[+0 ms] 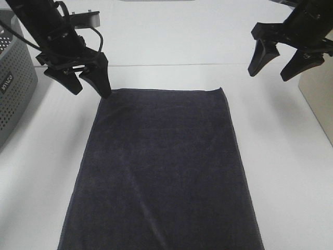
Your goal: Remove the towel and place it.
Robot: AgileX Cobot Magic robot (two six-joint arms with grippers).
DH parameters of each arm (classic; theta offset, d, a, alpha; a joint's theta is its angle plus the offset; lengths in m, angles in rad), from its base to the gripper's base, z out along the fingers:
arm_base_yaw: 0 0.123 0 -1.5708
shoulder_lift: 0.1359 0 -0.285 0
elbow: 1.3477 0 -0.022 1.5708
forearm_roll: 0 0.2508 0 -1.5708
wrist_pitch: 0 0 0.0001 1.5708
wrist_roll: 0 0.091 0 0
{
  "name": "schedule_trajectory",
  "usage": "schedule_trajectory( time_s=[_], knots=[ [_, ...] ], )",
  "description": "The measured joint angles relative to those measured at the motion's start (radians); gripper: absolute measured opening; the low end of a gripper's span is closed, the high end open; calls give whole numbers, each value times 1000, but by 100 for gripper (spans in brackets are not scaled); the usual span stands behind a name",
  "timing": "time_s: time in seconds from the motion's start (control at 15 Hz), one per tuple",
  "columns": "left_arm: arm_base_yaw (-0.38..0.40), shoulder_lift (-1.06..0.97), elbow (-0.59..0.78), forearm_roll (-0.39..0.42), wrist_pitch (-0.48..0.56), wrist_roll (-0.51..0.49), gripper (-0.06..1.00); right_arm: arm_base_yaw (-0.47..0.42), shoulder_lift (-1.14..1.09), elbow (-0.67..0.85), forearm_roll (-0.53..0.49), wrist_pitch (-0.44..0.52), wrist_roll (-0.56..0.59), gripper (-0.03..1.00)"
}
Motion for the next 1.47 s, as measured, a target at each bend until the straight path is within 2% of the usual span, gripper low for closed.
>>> schedule_trajectory(
  time_s=[0.2,0.27,0.4,0.6,0.8,1.0,1.47],
  knots=[
    [38,158,-223,0,19,-52,84,0,218,-261,23,71,-8,82],
    [48,203,-279,-2,19,-60,84,0,245,-295,24,82,-8,82],
    [74,287,-368,-20,22,-63,84,0,412,-482,26,134,-17,82],
    [103,383,-444,-62,41,-31,84,0,561,-643,49,140,-27,82],
    [115,444,-459,-103,29,-6,84,0,624,-685,105,137,-34,79],
    [121,475,-473,-142,1,0,84,0,673,-685,105,119,-42,77],
    [122,481,-483,-155,-5,0,84,-1,691,-698,118,120,-41,76]
  ],
)
